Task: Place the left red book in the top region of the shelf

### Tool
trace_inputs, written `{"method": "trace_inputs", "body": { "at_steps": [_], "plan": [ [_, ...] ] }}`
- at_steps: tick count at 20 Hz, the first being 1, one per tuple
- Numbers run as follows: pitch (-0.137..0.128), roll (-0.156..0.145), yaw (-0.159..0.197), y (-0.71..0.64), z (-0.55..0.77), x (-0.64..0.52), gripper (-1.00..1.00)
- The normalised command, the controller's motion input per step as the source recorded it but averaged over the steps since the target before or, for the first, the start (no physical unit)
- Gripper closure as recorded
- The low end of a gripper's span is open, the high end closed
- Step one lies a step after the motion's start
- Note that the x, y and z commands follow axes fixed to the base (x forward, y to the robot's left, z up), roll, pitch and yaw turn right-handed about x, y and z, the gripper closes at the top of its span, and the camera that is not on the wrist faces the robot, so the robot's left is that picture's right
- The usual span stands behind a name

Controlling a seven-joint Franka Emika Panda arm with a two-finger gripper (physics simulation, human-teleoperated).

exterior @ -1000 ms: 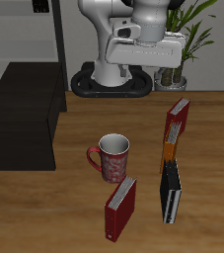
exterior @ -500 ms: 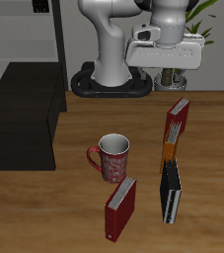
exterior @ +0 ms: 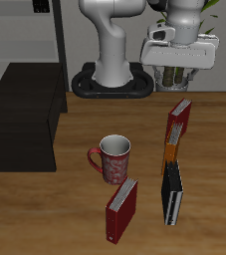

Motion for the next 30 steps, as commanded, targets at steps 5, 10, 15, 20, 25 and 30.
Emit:
{"method": "trace_inputs", "body": {
  "at_steps": [5, 10, 15, 20, 25, 30],
  "plan": [
    [-0.032, 0.024, -0.004, 0.26, -0.06, -0.26, -1.00],
    [-0.037, 0.059, -0.002, 0.36, -0.07, -0.24, -1.00],
    [-0.028, -0.012, -0.016, 0.17, -0.08, -0.11, -1.00],
    [-0.032, 0.013, -0.017, 0.07, -0.04, -0.08, -1.00],
    [-0.021, -0.022, -0.035, -0.04, -0.13, -0.07, -1.00],
    [0.002, 0.006, -0.037, 0.02, -0.19, -0.06, -1.00]
  ]
}}
